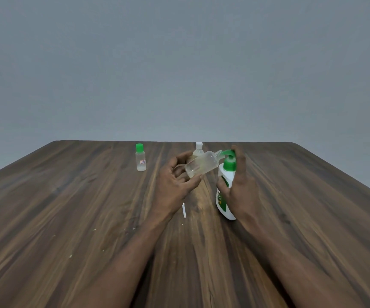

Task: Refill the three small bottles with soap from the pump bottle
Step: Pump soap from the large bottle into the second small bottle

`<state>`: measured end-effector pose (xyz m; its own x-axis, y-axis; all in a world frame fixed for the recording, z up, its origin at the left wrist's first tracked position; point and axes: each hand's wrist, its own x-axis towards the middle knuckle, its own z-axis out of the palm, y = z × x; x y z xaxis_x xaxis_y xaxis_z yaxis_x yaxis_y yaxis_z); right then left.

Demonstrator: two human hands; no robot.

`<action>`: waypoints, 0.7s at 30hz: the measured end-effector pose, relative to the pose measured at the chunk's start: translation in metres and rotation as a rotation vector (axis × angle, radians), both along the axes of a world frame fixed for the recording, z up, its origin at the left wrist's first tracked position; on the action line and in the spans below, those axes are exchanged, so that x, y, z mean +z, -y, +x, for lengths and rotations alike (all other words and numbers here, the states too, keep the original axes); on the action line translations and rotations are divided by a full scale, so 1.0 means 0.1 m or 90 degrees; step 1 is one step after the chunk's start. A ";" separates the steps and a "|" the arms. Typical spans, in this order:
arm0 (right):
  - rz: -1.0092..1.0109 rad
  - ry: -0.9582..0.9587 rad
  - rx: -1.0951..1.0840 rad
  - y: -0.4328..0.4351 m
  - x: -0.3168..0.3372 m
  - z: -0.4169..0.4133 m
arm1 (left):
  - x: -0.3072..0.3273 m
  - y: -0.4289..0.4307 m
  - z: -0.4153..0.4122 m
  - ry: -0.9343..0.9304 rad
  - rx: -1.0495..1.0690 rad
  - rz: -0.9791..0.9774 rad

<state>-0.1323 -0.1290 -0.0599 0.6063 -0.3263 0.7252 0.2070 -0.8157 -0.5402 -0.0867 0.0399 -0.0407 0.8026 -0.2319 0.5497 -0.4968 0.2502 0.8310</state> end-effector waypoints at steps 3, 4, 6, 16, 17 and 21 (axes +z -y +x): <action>-0.013 0.001 0.004 0.01 0.01 -0.01 | 0.00 0.01 -0.03 0.005 0.008 -0.009; -0.012 0.001 0.007 0.01 0.01 -0.02 | 0.00 0.01 -0.04 0.011 0.016 -0.007; 0.004 -0.006 0.011 0.02 0.01 -0.02 | -0.02 0.03 -0.04 0.024 0.035 0.000; 0.018 0.034 0.021 0.01 -0.01 -0.01 | -0.06 0.02 -0.03 0.052 0.034 0.003; 0.023 0.032 0.021 0.02 -0.01 -0.01 | -0.06 0.02 -0.04 0.057 0.038 0.013; 0.022 0.029 0.017 0.01 -0.03 0.01 | -0.06 0.01 -0.07 0.071 0.053 0.033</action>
<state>-0.1317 -0.1298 -0.0630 0.5817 -0.3354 0.7410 0.2534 -0.7910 -0.5569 -0.0934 0.0393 -0.0471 0.7551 -0.1971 0.6253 -0.6039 0.1621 0.7804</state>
